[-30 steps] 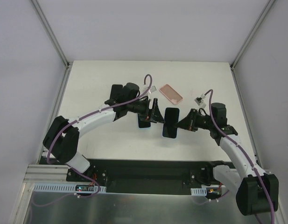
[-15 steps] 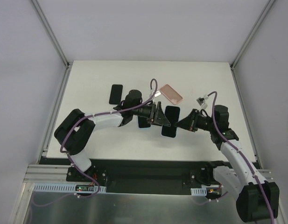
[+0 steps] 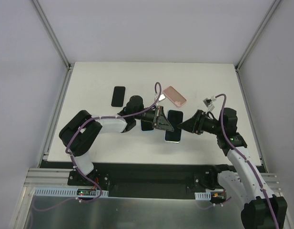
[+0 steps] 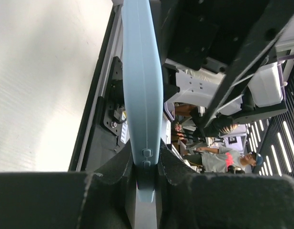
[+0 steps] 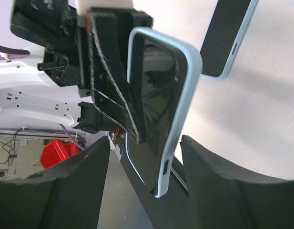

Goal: Put the phone into the phone case

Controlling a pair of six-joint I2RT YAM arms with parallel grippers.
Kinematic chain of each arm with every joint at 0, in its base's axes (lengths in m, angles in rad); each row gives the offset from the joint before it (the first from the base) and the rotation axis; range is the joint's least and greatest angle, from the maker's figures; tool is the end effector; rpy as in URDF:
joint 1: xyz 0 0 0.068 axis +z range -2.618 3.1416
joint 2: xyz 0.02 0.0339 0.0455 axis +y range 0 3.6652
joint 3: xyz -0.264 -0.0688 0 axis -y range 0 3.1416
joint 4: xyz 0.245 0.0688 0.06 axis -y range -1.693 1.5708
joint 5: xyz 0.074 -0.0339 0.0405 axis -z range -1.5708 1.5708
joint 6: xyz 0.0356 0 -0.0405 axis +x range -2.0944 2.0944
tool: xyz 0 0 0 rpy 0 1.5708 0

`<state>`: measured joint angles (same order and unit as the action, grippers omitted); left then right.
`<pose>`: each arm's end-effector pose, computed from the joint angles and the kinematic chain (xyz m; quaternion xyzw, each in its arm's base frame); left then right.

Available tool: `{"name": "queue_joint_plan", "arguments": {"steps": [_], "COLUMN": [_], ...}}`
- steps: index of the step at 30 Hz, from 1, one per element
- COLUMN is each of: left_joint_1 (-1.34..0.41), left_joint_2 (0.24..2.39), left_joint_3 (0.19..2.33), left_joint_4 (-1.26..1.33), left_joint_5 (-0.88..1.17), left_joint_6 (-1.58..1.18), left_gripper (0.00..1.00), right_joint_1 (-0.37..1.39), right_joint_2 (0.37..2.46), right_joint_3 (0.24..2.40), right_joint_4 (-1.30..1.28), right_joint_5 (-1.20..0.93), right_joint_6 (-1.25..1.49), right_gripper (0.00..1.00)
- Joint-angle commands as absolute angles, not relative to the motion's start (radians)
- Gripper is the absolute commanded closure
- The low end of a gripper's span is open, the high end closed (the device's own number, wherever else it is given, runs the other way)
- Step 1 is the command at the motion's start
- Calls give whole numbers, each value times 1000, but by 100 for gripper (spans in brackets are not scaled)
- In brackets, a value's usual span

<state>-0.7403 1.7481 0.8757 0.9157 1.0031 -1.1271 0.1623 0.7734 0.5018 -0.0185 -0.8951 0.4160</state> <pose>0.2478 -0.2671 0.2283 0.2242 0.6619 -0.7069 0.1094 0.1687 0.0558 0.2625 -0.1650 0.7498 0.4862 0.4173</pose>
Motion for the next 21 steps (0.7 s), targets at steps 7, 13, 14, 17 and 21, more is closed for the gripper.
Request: {"name": "queue_joint_plan", "arguments": {"steps": [7,13,14,17,21], "left_joint_1": [-742,-741,-742,-745,-747], "left_joint_2": [1615,1552,1549,1543,1516], "left_joint_3": [858,859,864,877,885], "left_joint_4": [887,740,730,729,729], "left_joint_5": [1104,1115,1121,1137,1137], "left_joint_6": [-1037,-939,-934,-942,-945], "left_gripper": [100,100,100,100,100], "right_joint_1": [167,169,167,169,169], "right_joint_2": [816,876,880,882,870], "right_joint_3": [701,710,710,706,673], "right_joint_4": [-118,-120,-118,-89,-3], "right_joint_5": [-833,-877,-891,-951,-980], "right_joint_6": [373,344,338,339,420], "right_gripper": [19,17,16,15,15]}}
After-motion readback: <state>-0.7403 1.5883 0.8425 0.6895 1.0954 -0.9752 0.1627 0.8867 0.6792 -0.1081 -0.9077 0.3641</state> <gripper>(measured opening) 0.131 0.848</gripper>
